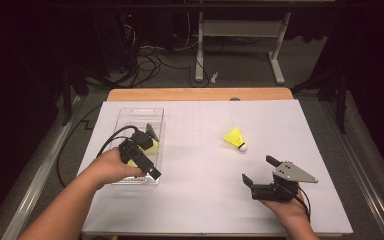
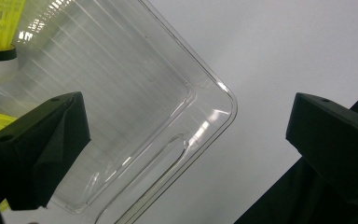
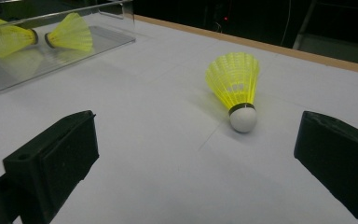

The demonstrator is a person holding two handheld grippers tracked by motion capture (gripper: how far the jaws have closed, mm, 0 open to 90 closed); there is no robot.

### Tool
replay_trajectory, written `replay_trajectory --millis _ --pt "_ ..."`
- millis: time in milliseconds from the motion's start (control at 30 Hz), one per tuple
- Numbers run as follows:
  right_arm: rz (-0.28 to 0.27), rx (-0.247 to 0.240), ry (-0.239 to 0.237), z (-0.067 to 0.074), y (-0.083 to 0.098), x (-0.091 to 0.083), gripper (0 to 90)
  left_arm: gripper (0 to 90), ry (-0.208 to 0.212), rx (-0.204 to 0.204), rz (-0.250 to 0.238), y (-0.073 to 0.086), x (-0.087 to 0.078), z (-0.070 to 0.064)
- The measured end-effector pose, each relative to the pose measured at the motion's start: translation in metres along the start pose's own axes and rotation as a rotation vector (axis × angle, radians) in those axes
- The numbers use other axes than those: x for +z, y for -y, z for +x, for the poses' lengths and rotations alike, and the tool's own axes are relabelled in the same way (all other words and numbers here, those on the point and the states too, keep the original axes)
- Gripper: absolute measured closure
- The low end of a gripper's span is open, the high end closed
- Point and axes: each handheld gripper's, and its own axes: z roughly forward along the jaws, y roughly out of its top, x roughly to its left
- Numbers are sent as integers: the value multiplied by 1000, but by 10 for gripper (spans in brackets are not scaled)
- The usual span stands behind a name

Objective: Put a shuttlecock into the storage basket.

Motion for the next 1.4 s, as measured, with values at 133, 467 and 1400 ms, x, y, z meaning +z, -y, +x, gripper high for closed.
replay_trajectory --millis 133,467,1400 --pt "4 0 12 -2 -2 2 4 6 3 3 2 1 0 0" --pt "4 -8 26 -8 -11 13 4 6 5 -2 3 1 2 -2" --pt "71 -1 57 -18 -28 54 39 6 28 13 7 2 5 -7"
